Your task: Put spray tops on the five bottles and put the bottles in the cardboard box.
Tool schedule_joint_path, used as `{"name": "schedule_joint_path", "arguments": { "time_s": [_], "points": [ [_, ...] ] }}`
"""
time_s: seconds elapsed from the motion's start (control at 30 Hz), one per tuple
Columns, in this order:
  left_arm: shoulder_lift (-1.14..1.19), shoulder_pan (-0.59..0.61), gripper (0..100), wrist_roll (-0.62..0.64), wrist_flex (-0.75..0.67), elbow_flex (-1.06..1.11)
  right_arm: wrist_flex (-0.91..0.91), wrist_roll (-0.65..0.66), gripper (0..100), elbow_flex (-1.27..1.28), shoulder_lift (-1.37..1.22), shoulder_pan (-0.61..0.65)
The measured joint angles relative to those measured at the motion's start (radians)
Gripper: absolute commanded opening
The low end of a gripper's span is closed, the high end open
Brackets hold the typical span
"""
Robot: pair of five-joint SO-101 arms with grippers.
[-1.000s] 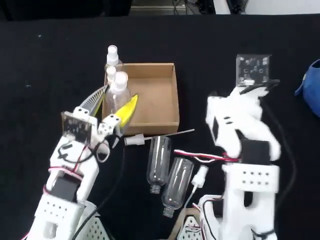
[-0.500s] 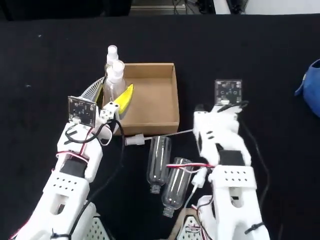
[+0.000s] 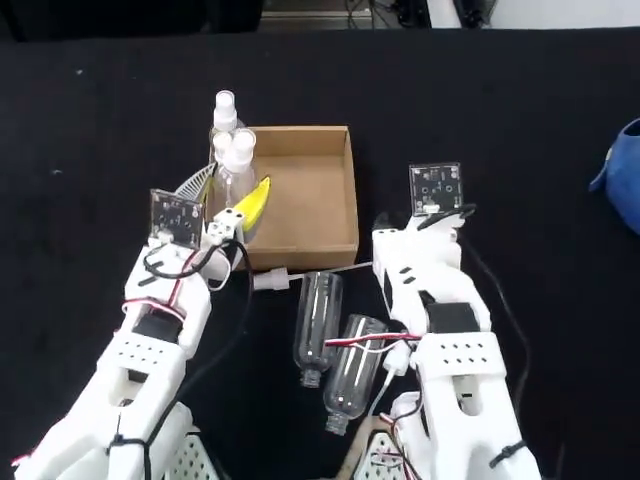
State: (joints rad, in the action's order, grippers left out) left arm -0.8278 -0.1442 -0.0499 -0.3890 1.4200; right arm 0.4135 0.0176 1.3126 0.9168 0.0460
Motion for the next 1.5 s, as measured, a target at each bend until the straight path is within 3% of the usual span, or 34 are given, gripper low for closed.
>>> {"name": "schedule_joint_path", "arguments": {
  "time_s": [0.2,0.47,0.6,1.5],
  "points": [
    [0.098,0.002,3,0.000,-0.235,0.061,0.000,0.000,3.2,0.000,0.000,0.000],
    [0.224,0.005,3,0.005,-0.305,0.063,0.000,0.000,3.2,0.000,0.000,0.000],
    [0.244,0.006,3,0.068,-0.365,0.086,0.000,0.000,3.2,0.000,0.000,0.000],
    [0.361,0.044,3,0.124,-0.370,0.086,0.000,0.000,3.2,0.000,0.000,0.000]
  ]
}}
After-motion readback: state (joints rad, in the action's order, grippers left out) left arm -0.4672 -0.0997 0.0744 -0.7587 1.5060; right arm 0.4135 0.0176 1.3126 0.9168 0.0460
